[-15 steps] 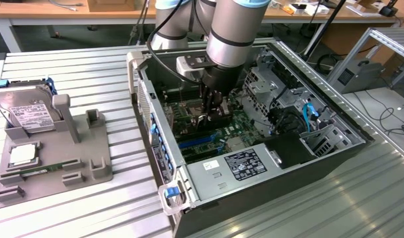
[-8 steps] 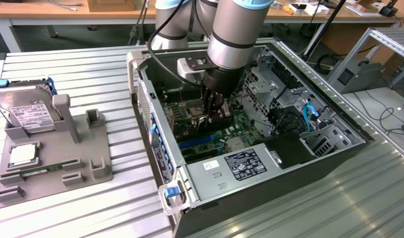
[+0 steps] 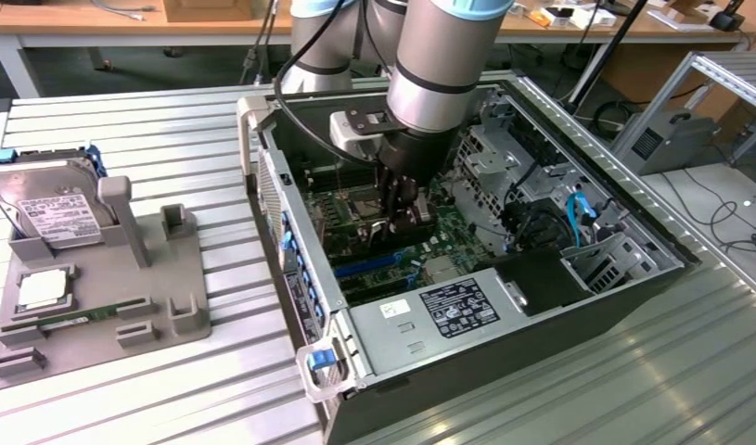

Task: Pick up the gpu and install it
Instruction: 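Insert the gpu into the slot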

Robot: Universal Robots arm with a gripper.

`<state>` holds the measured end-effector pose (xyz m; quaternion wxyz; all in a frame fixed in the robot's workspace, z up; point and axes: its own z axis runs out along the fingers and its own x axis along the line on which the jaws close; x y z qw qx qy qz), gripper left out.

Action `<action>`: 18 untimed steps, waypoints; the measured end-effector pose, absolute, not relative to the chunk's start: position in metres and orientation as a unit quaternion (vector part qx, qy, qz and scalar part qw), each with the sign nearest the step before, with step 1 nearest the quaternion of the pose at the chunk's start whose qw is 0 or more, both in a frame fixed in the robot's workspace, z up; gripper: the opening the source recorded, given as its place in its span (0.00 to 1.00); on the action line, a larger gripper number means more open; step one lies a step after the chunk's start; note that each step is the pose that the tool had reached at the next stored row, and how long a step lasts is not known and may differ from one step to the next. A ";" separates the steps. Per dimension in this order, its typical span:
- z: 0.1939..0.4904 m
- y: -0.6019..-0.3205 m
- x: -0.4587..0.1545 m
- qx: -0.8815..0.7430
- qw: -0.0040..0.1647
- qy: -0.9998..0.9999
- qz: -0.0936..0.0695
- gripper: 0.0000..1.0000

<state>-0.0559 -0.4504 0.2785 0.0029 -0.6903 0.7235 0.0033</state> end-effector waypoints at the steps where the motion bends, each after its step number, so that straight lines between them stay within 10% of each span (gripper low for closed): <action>1: 0.278 -0.450 -0.056 -0.690 0.003 0.723 0.003 0.27; 18: 0.278 -0.460 -0.063 -0.690 0.003 0.723 0.003 0.27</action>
